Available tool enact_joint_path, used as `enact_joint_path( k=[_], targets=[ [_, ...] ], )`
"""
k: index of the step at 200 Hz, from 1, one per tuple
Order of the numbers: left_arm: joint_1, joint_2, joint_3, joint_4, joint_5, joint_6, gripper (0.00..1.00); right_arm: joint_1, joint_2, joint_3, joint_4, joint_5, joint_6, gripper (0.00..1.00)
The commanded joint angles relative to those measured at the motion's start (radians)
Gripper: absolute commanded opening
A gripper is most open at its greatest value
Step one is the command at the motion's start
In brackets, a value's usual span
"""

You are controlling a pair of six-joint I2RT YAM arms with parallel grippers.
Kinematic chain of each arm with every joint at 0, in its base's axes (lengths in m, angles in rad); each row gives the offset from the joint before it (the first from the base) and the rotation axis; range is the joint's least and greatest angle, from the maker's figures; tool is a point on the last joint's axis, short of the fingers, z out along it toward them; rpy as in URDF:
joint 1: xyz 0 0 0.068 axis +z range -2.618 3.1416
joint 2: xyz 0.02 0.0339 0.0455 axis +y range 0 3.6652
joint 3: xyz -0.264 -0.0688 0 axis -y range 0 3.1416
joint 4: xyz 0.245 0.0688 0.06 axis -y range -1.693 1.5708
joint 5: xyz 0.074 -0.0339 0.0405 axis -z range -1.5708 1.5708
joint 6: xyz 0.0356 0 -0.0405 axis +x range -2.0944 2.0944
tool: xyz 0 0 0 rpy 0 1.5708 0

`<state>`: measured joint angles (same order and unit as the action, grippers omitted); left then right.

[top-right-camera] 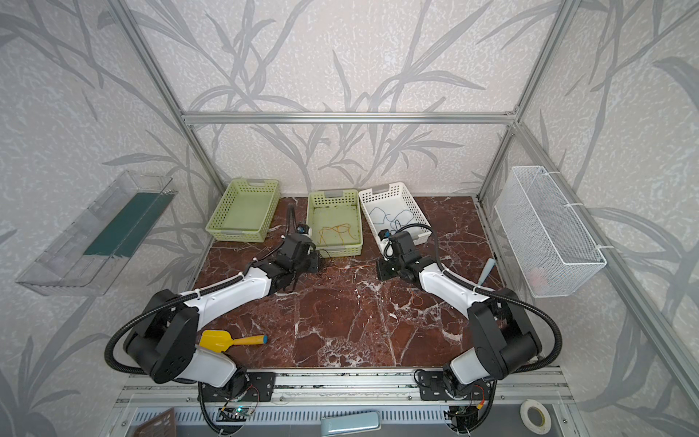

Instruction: Untangle the cables

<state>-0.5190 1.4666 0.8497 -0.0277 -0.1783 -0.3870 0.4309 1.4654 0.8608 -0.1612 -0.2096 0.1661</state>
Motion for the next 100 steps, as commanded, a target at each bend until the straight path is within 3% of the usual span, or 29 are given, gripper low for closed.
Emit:
enact_joint_path(
  k=[1, 100],
  targets=[
    [0.031, -0.046, -0.036, 0.083, -0.005, -0.031, 0.00, -0.062, -0.068, -0.026, -0.084, 0.028, -0.048, 0.00],
    [0.132, -0.081, -0.129, 0.098, -0.019, -0.036, 0.00, -0.330, -0.251, -0.017, -0.172, 0.055, -0.120, 0.00]
  ],
)
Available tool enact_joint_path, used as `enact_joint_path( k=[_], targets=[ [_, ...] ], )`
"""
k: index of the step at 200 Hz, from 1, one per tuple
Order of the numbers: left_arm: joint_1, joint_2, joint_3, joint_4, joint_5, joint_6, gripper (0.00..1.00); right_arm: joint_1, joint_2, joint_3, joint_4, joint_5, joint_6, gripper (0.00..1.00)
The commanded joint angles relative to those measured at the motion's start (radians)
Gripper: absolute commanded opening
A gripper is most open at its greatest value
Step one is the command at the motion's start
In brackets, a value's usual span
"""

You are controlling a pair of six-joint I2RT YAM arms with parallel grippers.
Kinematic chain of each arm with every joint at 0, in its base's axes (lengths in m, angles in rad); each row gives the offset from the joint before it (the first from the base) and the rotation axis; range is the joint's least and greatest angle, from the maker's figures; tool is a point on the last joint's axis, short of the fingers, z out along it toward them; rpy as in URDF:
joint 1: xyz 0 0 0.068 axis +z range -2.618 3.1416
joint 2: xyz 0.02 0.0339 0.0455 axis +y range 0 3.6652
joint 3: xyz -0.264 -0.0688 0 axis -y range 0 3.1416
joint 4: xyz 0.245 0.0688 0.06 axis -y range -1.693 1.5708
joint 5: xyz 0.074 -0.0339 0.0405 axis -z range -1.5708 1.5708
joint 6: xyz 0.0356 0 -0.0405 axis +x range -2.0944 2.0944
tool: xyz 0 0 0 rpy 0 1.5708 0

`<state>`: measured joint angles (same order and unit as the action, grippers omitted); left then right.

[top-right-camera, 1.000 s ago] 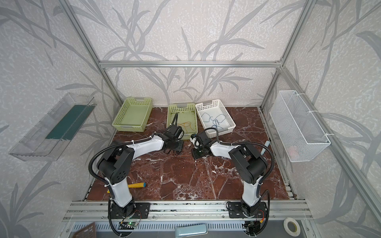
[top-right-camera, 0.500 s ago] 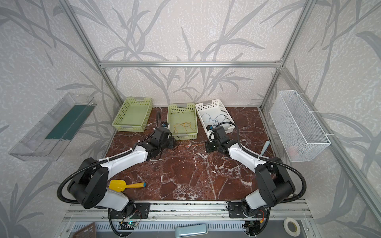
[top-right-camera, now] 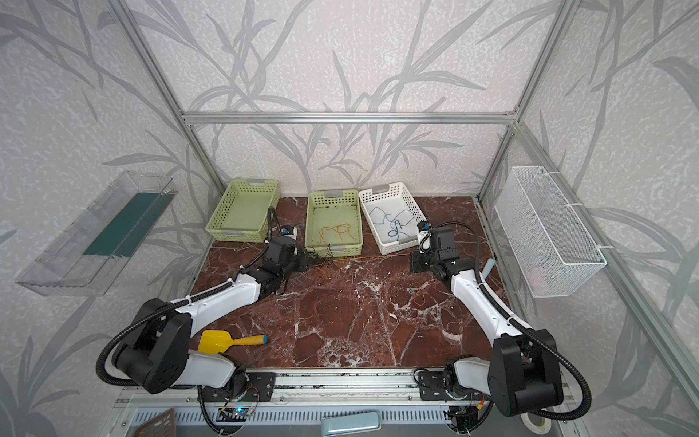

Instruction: Untangle the cables

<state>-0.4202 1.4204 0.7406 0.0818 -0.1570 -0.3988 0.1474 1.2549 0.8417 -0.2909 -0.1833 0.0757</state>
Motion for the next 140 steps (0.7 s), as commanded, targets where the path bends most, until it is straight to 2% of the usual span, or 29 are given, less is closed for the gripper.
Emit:
enact_joint_path(
  k=[1, 39, 77, 101, 140],
  targets=[
    [0.034, -0.036, -0.021, -0.013, -0.042, -0.024, 0.00, -0.048, -0.041, 0.002, -0.043, 0.028, -0.030, 0.00],
    [0.064, -0.049, -0.049, -0.024, -0.045, -0.028, 0.00, -0.127, -0.070, 0.003, -0.056, 0.004, -0.027, 0.00],
    [0.071, -0.032, -0.053, -0.024, -0.031, -0.019, 0.00, -0.132, -0.098, -0.002, -0.031, -0.059, -0.040, 0.00],
    [0.076, -0.023, -0.067, -0.023, -0.051, -0.012, 0.00, -0.132, -0.142, 0.007, -0.030, -0.038, -0.034, 0.00],
    [0.115, -0.015, -0.086, -0.020, -0.030, -0.022, 0.00, -0.145, -0.209, 0.022, -0.047, 0.063, -0.035, 0.00]
  ],
)
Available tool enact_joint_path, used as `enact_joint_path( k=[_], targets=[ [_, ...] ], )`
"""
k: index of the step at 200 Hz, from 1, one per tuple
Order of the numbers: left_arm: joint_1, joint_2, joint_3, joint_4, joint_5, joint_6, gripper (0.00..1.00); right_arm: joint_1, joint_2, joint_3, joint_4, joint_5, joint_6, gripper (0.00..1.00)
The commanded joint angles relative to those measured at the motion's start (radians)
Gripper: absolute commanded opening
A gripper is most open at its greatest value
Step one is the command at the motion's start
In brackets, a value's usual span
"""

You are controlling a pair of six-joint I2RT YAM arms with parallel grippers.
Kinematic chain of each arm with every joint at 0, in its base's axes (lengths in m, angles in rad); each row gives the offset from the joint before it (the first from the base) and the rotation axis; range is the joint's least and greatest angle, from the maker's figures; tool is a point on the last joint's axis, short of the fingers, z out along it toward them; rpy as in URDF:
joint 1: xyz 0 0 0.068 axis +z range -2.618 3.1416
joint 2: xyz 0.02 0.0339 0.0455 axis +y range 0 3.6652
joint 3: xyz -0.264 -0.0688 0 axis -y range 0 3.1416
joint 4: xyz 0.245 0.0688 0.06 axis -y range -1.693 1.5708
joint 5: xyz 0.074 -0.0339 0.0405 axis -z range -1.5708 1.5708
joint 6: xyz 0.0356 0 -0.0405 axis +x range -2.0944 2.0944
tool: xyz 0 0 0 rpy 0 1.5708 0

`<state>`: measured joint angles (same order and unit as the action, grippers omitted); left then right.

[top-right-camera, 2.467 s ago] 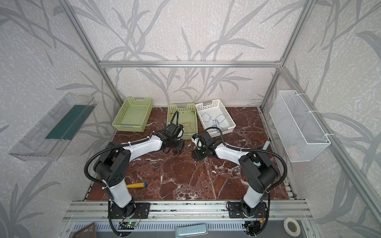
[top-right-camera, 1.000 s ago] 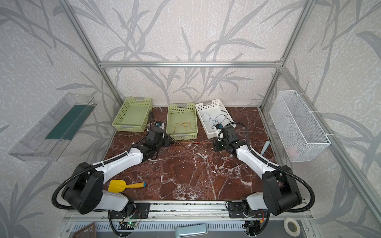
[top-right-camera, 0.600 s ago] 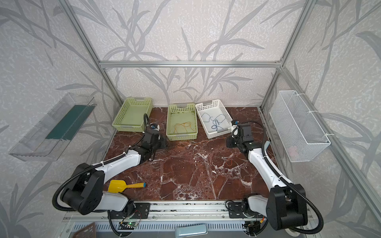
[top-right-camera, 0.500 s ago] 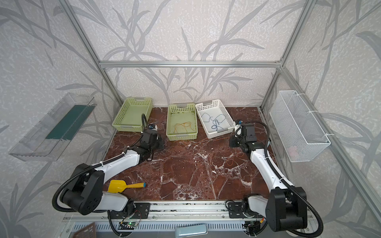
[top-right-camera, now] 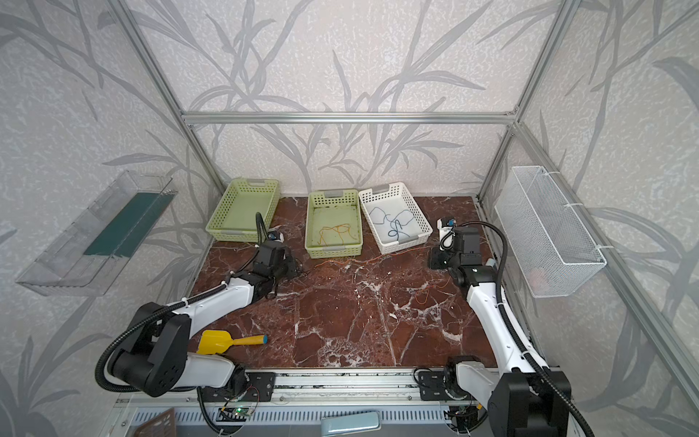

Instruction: Untangle the cables

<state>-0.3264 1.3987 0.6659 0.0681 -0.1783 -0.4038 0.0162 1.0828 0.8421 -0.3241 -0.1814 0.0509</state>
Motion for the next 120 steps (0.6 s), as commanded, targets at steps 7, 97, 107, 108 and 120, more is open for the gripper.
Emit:
enact_joint_path(
  k=[7, 97, 107, 108, 120],
  targets=[
    [0.026, 0.010, -0.012, -0.006, -0.007, -0.018, 0.00, -0.024, -0.035, 0.031, -0.024, 0.069, -0.001, 0.00],
    [0.081, 0.022, -0.037, 0.079, 0.234, 0.068, 0.00, -0.027, -0.006, 0.041, 0.024, -0.175, -0.021, 0.00],
    [0.078, 0.032, -0.027, 0.098, 0.301, 0.089, 0.00, 0.039, 0.003, 0.068, 0.011, -0.173, -0.056, 0.00],
    [0.077, 0.034, -0.026, 0.100, 0.305, 0.090, 0.00, 0.047, 0.004, 0.072, 0.010, -0.171, -0.059, 0.00],
    [0.075, 0.042, -0.020, 0.108, 0.348, 0.098, 0.00, 0.140, 0.016, 0.117, -0.011, -0.142, -0.101, 0.00]
  ],
)
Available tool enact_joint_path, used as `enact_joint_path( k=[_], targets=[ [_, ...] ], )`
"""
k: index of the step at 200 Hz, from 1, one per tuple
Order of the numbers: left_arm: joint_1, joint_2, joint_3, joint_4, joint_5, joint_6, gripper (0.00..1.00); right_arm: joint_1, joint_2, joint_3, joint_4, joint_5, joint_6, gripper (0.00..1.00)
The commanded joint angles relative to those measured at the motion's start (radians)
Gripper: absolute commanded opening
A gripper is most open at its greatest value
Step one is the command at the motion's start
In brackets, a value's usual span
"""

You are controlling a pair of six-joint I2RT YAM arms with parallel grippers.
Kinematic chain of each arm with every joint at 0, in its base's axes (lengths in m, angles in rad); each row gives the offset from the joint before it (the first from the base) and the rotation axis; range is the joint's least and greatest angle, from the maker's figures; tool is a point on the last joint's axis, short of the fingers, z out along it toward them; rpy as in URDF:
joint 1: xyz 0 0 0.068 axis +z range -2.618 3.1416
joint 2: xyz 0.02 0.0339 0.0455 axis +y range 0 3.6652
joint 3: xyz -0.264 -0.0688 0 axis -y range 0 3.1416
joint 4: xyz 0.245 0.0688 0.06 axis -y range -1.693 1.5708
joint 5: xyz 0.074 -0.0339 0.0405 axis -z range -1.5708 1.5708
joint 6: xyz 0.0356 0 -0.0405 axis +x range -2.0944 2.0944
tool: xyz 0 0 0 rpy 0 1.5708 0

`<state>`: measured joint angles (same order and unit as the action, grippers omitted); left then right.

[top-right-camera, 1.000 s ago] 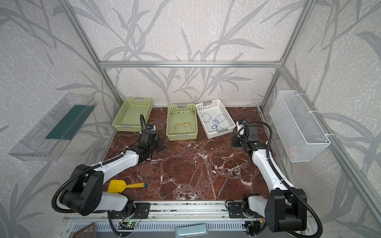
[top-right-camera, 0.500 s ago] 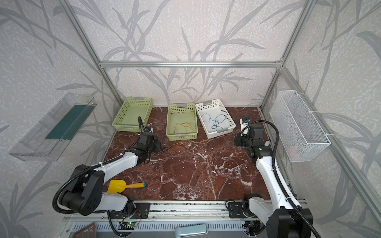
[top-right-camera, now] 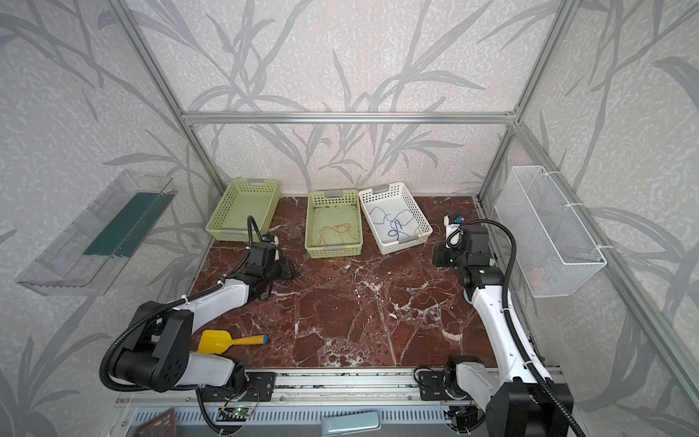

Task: Untangle the cables
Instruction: 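Lift the orange wire with the right gripper over the middle green basket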

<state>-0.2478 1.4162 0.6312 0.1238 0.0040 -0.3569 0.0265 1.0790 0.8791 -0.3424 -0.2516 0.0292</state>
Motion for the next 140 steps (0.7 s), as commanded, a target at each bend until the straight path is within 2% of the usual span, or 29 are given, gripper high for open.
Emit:
enact_joint_path(
  k=[1, 32, 59, 95, 125, 140],
  targets=[
    [-0.004, 0.025, 0.015, 0.056, 0.169, 0.052, 0.00, 0.136, 0.020, 0.084, 0.006, -0.071, -0.080, 0.00],
    [-0.016, 0.046, 0.005, 0.108, 0.248, 0.071, 0.00, 0.290, 0.059, 0.210, 0.052, -0.090, -0.071, 0.00],
    [-0.033, 0.082, 0.019, 0.108, 0.280, 0.095, 0.00, 0.392, 0.146, 0.389, 0.077, -0.095, -0.129, 0.00],
    [-0.054, 0.125, 0.032, 0.109, 0.293, 0.108, 0.00, 0.435, 0.294, 0.597, 0.200, -0.147, -0.136, 0.00],
    [-0.064, 0.147, 0.036, 0.115, 0.300, 0.111, 0.00, 0.473, 0.442, 0.832, 0.218, -0.174, -0.174, 0.00],
    [-0.069, 0.150, 0.035, 0.120, 0.297, 0.110, 0.00, 0.486, 0.536, 0.979, 0.171, -0.176, -0.212, 0.00]
  ],
)
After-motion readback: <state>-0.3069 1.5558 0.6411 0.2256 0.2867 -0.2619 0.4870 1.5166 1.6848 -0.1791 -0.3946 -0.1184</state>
